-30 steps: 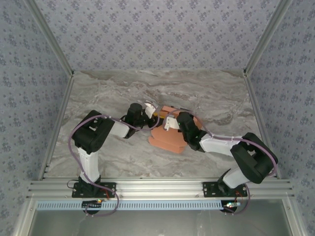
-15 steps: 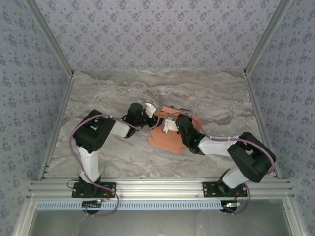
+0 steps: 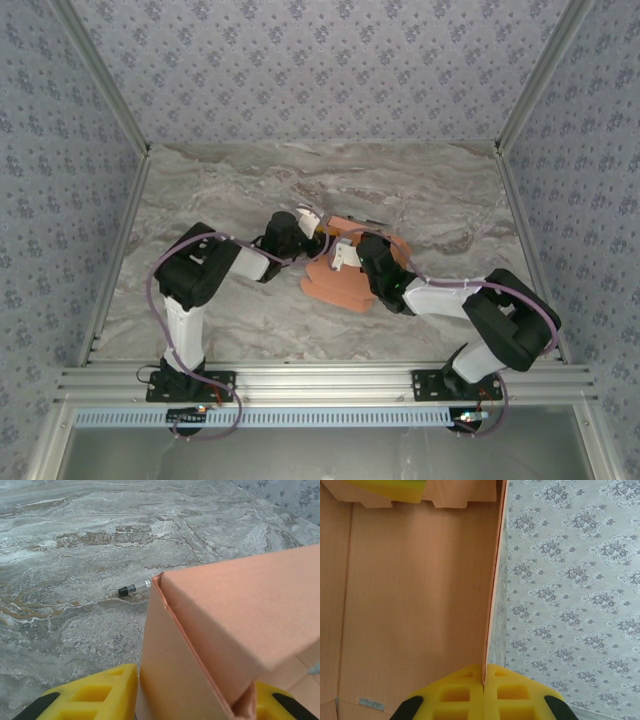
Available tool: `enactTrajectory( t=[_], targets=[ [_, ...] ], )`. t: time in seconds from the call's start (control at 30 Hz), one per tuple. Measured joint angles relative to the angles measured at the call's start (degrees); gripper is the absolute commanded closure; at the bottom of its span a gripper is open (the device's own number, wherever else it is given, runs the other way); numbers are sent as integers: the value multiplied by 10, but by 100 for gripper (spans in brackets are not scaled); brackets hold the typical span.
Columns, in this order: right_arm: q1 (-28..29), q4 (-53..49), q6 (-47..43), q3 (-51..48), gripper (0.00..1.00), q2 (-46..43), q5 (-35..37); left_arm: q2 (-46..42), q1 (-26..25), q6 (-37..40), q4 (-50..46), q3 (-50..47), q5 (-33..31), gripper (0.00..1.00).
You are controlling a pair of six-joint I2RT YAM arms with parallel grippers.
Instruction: Fold the paper box
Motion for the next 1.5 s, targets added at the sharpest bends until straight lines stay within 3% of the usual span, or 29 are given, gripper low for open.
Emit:
enactTrajectory(
  t=[0.67, 1.5],
  targets=[
    [2, 4, 1, 3, 100, 3, 16, 13, -55, -88, -3, 22, -190, 96],
    [2, 3, 16, 9, 100, 7, 3, 12, -102, -165, -103, 70, -365, 100]
  ],
)
